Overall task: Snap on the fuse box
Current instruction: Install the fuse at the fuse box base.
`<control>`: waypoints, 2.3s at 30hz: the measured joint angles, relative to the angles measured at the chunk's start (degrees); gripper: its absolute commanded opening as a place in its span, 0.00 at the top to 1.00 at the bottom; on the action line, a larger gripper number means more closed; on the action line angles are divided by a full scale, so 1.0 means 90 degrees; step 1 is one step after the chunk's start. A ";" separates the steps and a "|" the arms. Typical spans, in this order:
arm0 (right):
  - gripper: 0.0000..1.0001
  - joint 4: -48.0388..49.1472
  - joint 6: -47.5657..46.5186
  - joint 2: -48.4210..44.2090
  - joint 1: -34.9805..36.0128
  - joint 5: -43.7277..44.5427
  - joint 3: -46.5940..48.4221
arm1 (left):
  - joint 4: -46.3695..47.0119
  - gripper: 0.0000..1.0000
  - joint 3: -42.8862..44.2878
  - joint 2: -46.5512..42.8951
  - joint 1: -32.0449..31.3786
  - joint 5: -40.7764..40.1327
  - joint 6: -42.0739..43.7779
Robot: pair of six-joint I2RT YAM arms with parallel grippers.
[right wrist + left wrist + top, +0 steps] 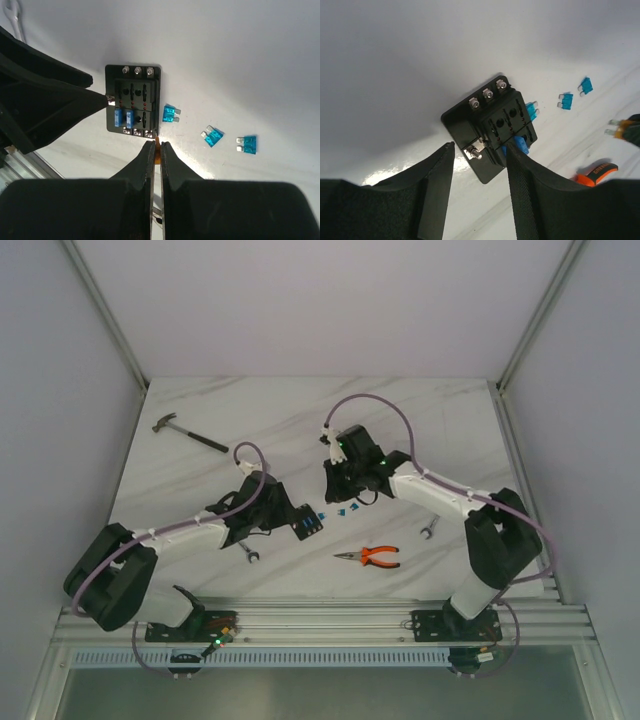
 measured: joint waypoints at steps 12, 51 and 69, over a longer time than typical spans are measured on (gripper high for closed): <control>1.00 -0.1506 -0.0216 0.1061 0.0704 0.0928 0.1277 | 0.0651 0.53 -0.0019 0.0661 0.0141 0.0483 0.0005; 1.00 -0.2370 0.0505 0.2159 0.1428 0.2346 0.2212 | 0.1996 0.52 -0.1158 0.0136 0.0240 0.1054 -0.1022; 1.00 -0.2399 0.0505 0.2198 0.1498 0.2535 0.2268 | 0.2586 0.58 -0.1224 0.0537 0.0175 0.1265 -0.1287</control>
